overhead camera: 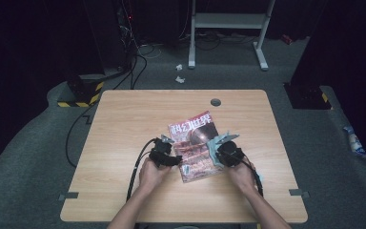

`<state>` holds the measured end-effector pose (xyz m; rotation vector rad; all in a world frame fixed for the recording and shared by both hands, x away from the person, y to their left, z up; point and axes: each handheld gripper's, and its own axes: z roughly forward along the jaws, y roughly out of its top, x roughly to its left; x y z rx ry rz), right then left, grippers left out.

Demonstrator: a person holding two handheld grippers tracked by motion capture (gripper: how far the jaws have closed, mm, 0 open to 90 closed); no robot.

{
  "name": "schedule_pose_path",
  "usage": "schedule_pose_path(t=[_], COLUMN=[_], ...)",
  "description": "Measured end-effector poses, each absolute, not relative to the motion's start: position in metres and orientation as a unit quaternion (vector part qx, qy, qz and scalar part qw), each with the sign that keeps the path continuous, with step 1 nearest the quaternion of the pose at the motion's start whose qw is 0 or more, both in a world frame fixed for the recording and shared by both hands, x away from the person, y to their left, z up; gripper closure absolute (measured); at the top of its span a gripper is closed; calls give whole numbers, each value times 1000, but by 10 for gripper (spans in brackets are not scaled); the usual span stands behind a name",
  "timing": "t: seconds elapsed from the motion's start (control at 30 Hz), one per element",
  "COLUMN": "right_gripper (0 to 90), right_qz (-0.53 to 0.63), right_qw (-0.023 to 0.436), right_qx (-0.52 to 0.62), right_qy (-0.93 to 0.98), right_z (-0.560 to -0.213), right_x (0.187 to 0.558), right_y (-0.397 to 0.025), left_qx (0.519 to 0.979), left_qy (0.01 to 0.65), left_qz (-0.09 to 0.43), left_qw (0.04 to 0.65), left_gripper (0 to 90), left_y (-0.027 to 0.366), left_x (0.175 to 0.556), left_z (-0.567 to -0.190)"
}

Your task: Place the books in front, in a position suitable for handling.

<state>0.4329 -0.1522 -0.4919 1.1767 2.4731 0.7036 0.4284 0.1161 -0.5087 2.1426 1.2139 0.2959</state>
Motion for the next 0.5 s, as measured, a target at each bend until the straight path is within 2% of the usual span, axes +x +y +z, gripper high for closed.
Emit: schedule_pose_path(t=[0.07,0.17,0.43,0.5], right_gripper=[873,873,873,873], right_qz=[243,238,265,264], right_qw=[159,163,111,114], right_qx=[414,400,297,276], right_qy=[863,870,911,917], right_z=[-492,-492,-494,-493], right_x=[434,428,401,396], right_y=[-159,-147,-68,-52], left_qx=[817,817,817,818], left_qy=[464,463,464,463], left_qz=[113,113,112,112], left_qw=[324,324,323,323], left_gripper=[408,408,409,409], left_y=[116,116,116,116], left_x=[428,429,428,429], left_z=[-509,-509,-508,-508])
